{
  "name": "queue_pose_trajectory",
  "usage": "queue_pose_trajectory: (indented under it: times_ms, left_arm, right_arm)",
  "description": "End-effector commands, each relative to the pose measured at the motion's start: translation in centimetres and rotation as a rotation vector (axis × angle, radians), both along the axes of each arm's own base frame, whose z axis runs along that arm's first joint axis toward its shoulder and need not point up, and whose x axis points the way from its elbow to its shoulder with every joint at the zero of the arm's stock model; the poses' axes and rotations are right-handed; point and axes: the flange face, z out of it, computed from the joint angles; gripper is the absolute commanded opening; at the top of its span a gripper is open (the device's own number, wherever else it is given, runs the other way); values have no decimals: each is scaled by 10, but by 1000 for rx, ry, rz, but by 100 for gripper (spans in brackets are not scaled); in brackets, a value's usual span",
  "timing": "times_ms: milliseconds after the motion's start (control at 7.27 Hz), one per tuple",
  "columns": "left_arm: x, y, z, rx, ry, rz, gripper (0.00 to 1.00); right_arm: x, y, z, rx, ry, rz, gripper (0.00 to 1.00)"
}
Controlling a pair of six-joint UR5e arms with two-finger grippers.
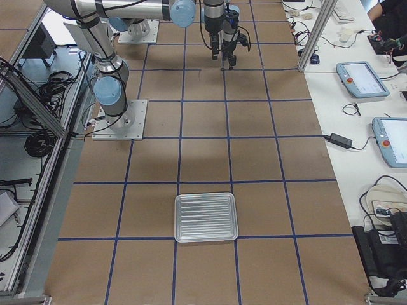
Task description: Place bearing gear from tray to pile
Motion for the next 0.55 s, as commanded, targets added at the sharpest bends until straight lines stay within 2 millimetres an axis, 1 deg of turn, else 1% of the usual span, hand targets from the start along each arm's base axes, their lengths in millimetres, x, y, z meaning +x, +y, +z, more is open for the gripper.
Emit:
queue_pose_trajectory:
  times_ms: [0, 138, 275, 412]
  left_arm:
    - [8, 21, -17, 40, -13, -9, 89]
    - [7, 15, -17, 35, -11, -1, 70]
    - [8, 14, -10, 24, -7, 5, 67]
    - [9, 13, -6, 17, -6, 8, 67]
  right_arm:
    - [1, -10, -12, 25, 1, 3, 100]
    - [1, -12, -11, 22, 1, 3, 100]
    - [1, -12, -12, 27, 1, 3, 100]
    - [1, -9, -8, 19, 2, 0, 100]
